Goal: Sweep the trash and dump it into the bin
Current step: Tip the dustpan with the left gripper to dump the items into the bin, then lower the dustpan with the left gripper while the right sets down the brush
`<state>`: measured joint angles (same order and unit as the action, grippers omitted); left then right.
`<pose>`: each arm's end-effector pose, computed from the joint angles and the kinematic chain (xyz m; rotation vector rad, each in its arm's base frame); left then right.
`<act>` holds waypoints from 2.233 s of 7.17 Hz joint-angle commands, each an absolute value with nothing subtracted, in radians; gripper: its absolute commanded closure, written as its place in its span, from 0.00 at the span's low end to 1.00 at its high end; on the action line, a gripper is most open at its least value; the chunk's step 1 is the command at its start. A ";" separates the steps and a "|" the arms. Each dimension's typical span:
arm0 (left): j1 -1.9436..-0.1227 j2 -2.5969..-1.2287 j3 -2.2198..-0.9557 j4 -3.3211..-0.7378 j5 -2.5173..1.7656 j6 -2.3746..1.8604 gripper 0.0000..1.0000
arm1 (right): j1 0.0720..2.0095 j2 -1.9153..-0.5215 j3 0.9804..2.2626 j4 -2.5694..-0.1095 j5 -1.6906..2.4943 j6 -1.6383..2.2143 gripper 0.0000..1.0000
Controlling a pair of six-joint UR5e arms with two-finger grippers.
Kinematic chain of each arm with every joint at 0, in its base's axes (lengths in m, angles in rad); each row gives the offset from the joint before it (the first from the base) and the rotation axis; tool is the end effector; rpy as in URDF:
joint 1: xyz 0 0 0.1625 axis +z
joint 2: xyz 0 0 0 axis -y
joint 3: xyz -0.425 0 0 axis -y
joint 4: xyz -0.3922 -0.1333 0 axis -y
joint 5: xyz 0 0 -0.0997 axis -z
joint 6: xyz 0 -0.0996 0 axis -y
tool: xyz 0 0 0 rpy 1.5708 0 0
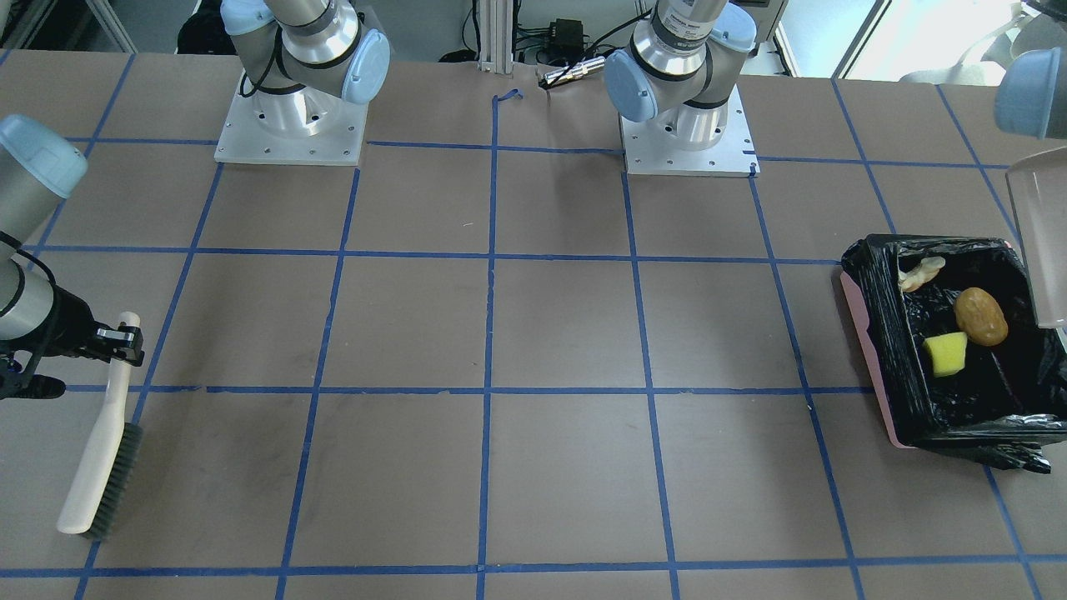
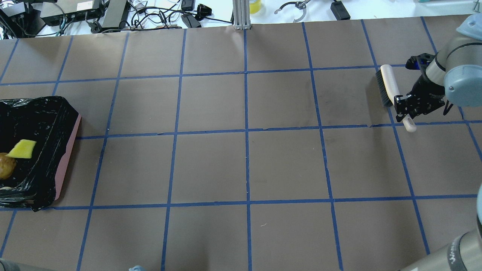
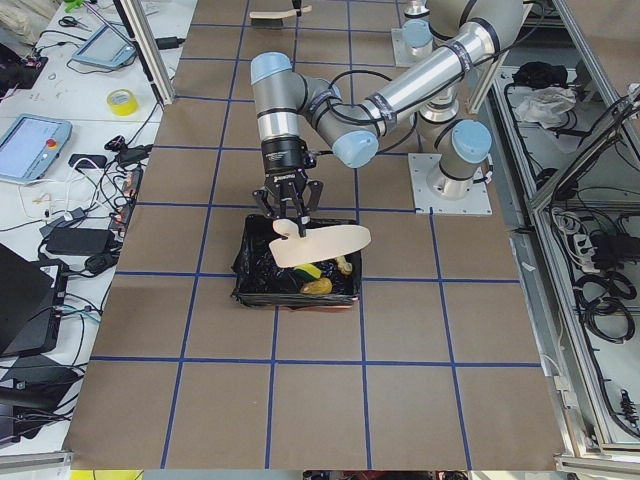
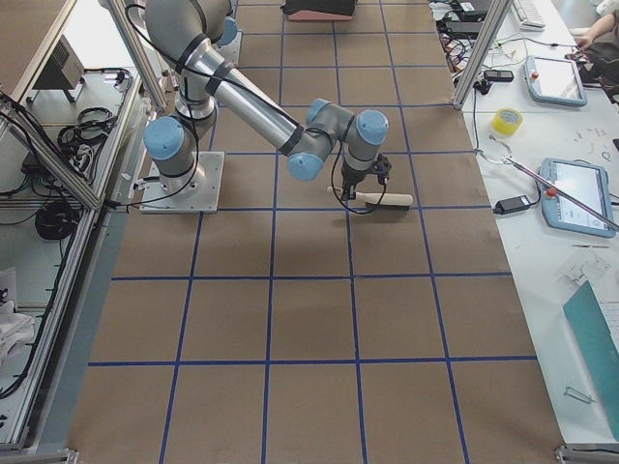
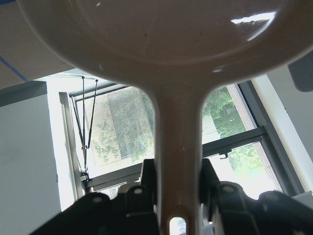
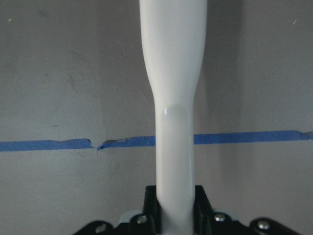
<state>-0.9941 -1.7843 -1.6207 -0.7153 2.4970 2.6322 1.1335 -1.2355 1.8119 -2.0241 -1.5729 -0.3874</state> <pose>0.2739 -0.5195 0.4817 1.8147 1.5105 1.1888 -0.1146 -0.5595 0.2390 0.0769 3.0883 0.1757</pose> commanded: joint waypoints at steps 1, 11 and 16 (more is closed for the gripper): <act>-1.014 -1.778 -1.614 -0.671 2.435 2.623 1.00 | 1.134 -1.233 1.819 -2.034 -1.569 -0.388 0.97; -1.293 -2.007 -1.600 -0.928 1.467 1.984 1.00 | 1.141 -1.262 1.801 -2.017 -1.571 -0.388 0.23; -1.307 -2.103 -1.566 -0.956 1.471 1.951 1.00 | 1.299 -1.308 1.470 -1.644 -1.572 -0.316 0.08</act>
